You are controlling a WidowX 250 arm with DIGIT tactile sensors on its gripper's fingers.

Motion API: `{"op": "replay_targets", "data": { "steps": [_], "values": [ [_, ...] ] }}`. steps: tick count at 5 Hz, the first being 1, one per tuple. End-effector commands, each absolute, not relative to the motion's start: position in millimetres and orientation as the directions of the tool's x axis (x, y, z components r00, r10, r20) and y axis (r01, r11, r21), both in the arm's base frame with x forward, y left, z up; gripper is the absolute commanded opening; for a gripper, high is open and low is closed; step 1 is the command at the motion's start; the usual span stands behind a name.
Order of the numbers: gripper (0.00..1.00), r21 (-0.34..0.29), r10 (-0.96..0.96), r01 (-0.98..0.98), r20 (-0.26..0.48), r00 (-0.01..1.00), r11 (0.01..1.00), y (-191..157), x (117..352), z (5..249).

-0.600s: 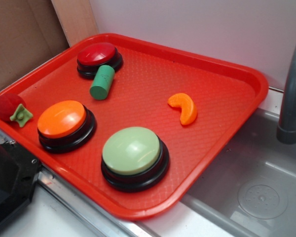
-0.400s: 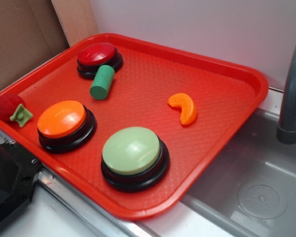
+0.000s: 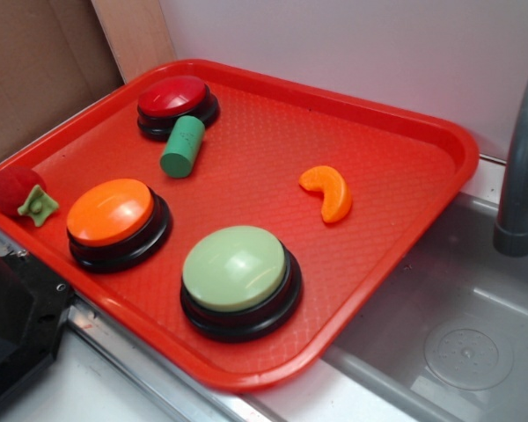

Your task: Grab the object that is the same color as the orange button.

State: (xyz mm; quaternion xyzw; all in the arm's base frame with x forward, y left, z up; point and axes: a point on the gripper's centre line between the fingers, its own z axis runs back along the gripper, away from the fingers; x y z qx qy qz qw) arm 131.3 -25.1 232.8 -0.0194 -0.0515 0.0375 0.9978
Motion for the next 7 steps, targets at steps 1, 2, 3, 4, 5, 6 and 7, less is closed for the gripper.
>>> {"op": "replay_targets", "data": {
  "steps": [1, 2, 3, 4, 5, 6, 7],
  "values": [
    [1.0, -0.151, 0.407, -0.388, 0.125, 0.905, 0.909, -57, 171, 198],
    [1.0, -0.184, 0.514, -0.485, 0.171, 0.841, 0.855, -74, 200, 178],
    [1.0, -0.165, 0.551, -0.527, 0.191, 0.812, 0.834, -95, 226, 147],
    [1.0, -0.209, 0.589, -0.554, 0.186, 0.786, 0.806, -113, 246, 118],
    [1.0, -0.231, 0.637, -0.597, 0.186, 0.748, 0.768, -122, 266, 98],
    [1.0, -0.184, 0.676, -0.65, 0.2, 0.709, 0.737, -127, 280, 74],
    [1.0, -0.157, 0.677, -0.658, 0.185, 0.713, 0.736, -131, 287, 56]
  ]
}}
